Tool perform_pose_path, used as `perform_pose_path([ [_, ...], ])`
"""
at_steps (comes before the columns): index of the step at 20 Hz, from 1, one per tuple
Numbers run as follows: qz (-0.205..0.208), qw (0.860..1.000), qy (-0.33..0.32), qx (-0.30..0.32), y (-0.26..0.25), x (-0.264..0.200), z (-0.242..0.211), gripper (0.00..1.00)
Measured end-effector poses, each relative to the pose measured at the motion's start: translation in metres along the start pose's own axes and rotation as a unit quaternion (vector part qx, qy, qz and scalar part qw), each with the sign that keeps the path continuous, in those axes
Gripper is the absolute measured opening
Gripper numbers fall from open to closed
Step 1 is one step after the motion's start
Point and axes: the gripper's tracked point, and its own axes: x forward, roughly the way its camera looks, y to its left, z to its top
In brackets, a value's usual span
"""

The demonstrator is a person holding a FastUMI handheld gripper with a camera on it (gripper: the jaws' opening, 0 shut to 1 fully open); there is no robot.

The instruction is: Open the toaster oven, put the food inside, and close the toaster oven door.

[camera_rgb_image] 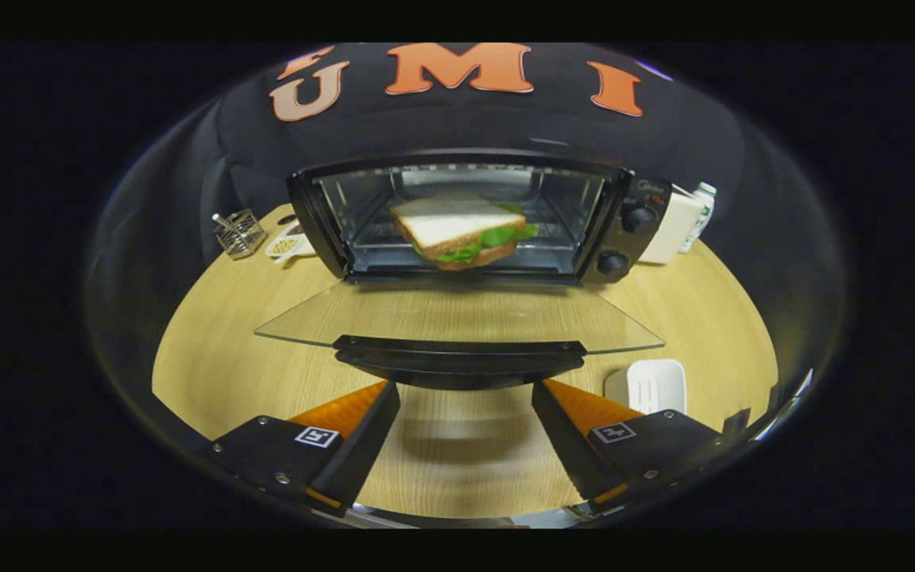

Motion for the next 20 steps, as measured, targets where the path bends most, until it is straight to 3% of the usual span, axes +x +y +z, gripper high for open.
perform_pose_path([
  [20, -0.005, 0.994, -0.109, 0.018, -0.006, 0.004, 0.141, 1.00],
])
